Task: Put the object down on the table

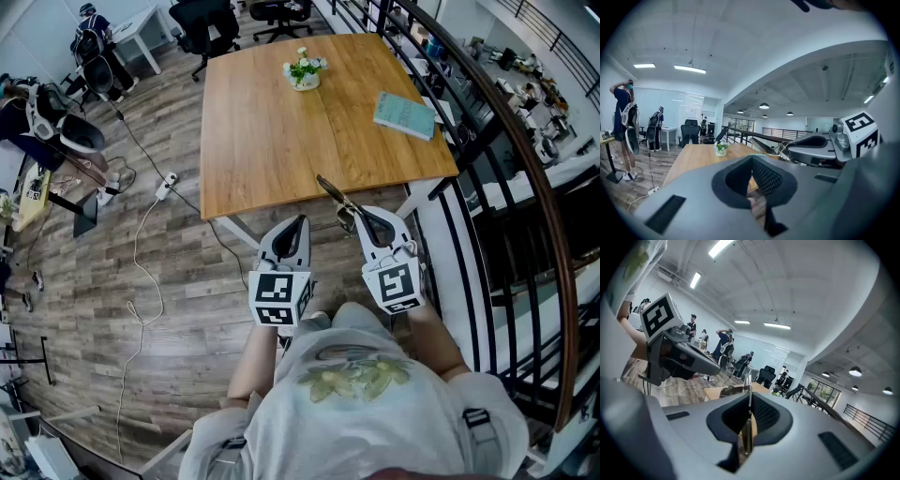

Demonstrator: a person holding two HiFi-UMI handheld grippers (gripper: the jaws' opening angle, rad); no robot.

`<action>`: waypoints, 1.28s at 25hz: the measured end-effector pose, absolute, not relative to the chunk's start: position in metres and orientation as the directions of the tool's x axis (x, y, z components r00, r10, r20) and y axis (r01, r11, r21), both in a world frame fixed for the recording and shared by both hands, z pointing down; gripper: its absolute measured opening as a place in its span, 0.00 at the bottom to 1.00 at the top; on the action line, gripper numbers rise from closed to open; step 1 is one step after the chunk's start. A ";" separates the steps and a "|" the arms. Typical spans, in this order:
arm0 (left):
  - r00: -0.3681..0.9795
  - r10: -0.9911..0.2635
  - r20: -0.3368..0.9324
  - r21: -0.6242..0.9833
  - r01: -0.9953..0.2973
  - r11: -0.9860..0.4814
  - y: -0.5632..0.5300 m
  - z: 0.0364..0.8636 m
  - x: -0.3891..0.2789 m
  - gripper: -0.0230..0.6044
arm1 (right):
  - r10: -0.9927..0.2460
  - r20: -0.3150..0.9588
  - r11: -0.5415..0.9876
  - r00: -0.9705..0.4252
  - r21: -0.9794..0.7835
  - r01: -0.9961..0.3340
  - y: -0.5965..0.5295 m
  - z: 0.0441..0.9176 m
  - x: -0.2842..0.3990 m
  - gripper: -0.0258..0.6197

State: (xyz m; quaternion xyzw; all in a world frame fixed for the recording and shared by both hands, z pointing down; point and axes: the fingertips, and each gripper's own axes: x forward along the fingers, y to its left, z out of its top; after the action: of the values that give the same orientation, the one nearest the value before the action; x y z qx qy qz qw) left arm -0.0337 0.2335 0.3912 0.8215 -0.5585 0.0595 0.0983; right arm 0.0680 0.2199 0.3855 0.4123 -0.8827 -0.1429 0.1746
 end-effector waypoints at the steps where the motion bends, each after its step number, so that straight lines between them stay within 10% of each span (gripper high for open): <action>1: 0.368 -0.907 0.206 0.099 -0.930 -0.355 0.233 0.393 -0.036 0.06 | -0.774 0.194 0.623 -0.602 0.399 -0.673 0.221 0.386 0.065 0.06; 32: 0.361 -0.908 0.213 0.087 -0.933 -0.350 0.059 0.400 -0.081 0.06 | -0.772 0.232 0.629 -0.592 0.410 -0.660 0.032 0.395 0.026 0.06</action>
State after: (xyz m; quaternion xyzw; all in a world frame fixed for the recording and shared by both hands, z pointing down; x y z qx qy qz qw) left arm -0.0810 0.0586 0.4001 0.8191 -0.5618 0.0637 0.0968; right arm 0.0262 0.0321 0.3951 0.4064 -0.8808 -0.1419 0.1973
